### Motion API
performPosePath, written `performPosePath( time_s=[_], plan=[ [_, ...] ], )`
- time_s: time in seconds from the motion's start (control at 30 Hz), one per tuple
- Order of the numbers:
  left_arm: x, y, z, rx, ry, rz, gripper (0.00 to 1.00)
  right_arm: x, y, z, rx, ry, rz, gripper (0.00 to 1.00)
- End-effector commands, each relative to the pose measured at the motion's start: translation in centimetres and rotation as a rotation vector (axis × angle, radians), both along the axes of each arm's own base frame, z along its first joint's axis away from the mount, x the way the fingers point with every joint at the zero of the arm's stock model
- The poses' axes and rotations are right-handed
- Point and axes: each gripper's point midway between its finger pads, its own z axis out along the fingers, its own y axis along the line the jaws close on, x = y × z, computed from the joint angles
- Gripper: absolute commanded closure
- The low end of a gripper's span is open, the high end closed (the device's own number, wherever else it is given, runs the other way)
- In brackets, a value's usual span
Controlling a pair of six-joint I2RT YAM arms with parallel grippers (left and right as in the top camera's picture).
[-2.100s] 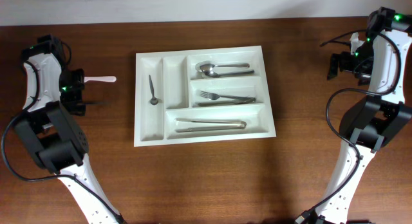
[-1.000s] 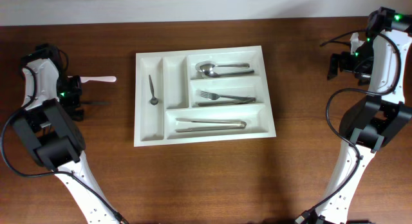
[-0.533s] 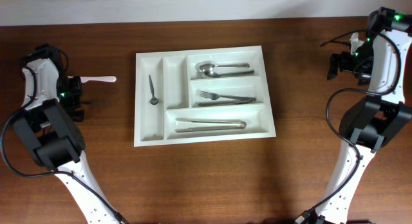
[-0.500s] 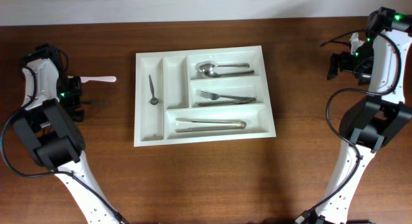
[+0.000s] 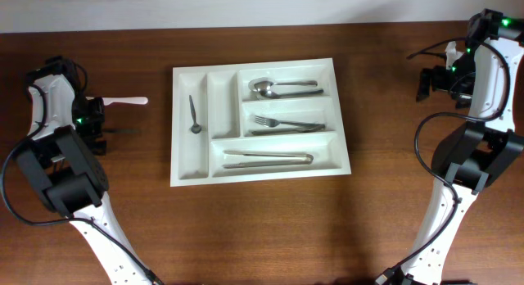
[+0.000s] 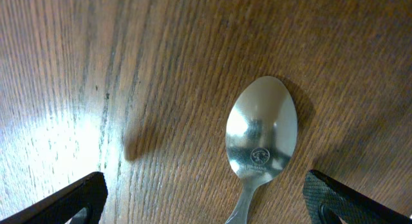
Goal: Pack container
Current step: 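Lower the left gripper and close it on the second spoon's bowl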
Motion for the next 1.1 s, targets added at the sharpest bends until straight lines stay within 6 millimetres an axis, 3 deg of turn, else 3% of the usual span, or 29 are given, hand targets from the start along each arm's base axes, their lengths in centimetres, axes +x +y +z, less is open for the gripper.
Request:
performPosePath(
  time_s=[0.0, 1.07],
  plan=[
    [-0.4, 0.5, -0.6, 0.008, 0.023, -0.048, 0.01, 0.3, -0.2, 1.3, -0.011, -0.034, 0.008, 0.01],
    [0.8, 0.2, -1.5, 0.009, -0.005, -0.122, 0.01, 0.3, -0.2, 1.3, -0.011, -0.034, 0.008, 0.01]
  ],
)
